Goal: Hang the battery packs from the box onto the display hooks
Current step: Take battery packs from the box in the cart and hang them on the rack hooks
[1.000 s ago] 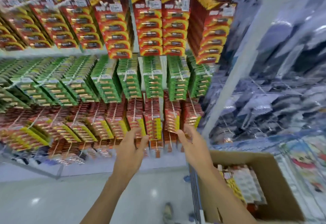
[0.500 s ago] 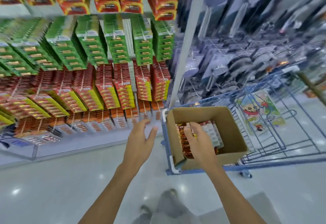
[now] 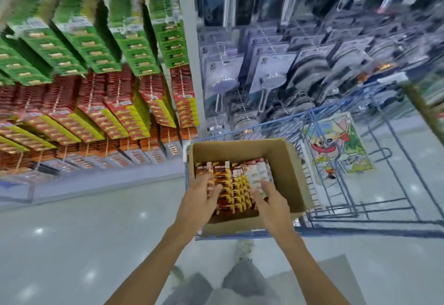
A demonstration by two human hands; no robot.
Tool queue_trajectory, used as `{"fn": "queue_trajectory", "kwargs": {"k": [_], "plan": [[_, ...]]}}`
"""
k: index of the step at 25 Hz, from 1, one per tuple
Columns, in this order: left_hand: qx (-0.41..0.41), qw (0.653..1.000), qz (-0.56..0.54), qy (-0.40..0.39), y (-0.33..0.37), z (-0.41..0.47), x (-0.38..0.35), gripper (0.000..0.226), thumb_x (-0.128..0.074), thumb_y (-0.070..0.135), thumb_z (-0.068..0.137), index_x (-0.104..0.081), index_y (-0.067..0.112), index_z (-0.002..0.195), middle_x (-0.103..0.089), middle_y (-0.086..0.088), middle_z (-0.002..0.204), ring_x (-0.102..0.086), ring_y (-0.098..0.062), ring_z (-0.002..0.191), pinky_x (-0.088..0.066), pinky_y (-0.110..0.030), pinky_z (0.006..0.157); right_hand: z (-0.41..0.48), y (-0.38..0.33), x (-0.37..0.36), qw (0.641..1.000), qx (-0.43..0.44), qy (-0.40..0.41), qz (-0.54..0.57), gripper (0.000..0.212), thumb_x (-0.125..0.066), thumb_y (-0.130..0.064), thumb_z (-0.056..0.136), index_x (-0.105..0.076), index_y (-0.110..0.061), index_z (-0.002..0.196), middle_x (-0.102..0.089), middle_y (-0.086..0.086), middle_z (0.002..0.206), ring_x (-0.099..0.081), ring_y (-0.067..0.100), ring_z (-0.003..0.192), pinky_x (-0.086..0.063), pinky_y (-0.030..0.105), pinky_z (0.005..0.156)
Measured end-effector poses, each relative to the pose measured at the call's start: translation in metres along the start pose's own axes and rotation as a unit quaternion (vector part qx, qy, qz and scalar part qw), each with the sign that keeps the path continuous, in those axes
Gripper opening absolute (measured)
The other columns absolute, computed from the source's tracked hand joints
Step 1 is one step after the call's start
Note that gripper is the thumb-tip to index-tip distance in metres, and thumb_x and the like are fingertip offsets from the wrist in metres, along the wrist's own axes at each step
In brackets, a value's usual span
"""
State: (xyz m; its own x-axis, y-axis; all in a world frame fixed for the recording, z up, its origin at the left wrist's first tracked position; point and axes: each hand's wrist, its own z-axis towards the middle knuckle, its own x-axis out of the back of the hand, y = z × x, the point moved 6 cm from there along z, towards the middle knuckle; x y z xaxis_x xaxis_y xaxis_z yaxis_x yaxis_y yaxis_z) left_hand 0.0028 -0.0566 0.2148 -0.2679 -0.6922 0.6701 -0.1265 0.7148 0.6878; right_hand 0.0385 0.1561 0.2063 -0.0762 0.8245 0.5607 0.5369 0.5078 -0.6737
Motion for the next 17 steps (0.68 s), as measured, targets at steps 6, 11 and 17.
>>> {"fn": "queue_trajectory", "kwargs": {"k": [6,11,17], "plan": [[0.107,0.994,0.029,-0.015,-0.013,0.039,-0.058,0.041,-0.052,0.046,0.104,-0.054,0.023,0.139,-0.062,0.000,0.137,-0.061,-0.022,0.123,-0.053,-0.044,0.104,0.066,0.037,-0.001,0.994,-0.016,-0.093,-0.056,0.053,-0.048,-0.043,0.107,-0.041,-0.019,0.154,-0.054,0.003,0.151,-0.056,0.022,0.133,-0.046,0.037,0.109],[0.201,0.979,0.027,-0.004,-0.051,0.069,-0.085,0.043,-0.053,0.042,0.105,-0.049,0.021,0.142,-0.058,-0.003,0.142,-0.058,-0.024,0.127,-0.052,-0.044,0.106,0.108,0.056,-0.043,0.983,-0.033,-0.159,-0.087,0.053,-0.049,-0.045,0.106,-0.043,-0.019,0.152,-0.056,0.004,0.149,-0.054,0.024,0.136,-0.047,0.041,0.110],[0.322,0.947,-0.013,-0.003,-0.103,0.100,-0.129,0.047,-0.053,0.033,0.106,-0.039,0.018,0.148,-0.060,-0.008,0.135,-0.062,-0.028,0.121,-0.051,-0.037,0.090,0.159,0.070,-0.106,0.974,-0.052,-0.182,-0.126,0.050,-0.056,-0.041,0.104,-0.047,-0.016,0.146,-0.056,0.007,0.144,-0.052,0.027,0.135,-0.044,0.041,0.108]]}}
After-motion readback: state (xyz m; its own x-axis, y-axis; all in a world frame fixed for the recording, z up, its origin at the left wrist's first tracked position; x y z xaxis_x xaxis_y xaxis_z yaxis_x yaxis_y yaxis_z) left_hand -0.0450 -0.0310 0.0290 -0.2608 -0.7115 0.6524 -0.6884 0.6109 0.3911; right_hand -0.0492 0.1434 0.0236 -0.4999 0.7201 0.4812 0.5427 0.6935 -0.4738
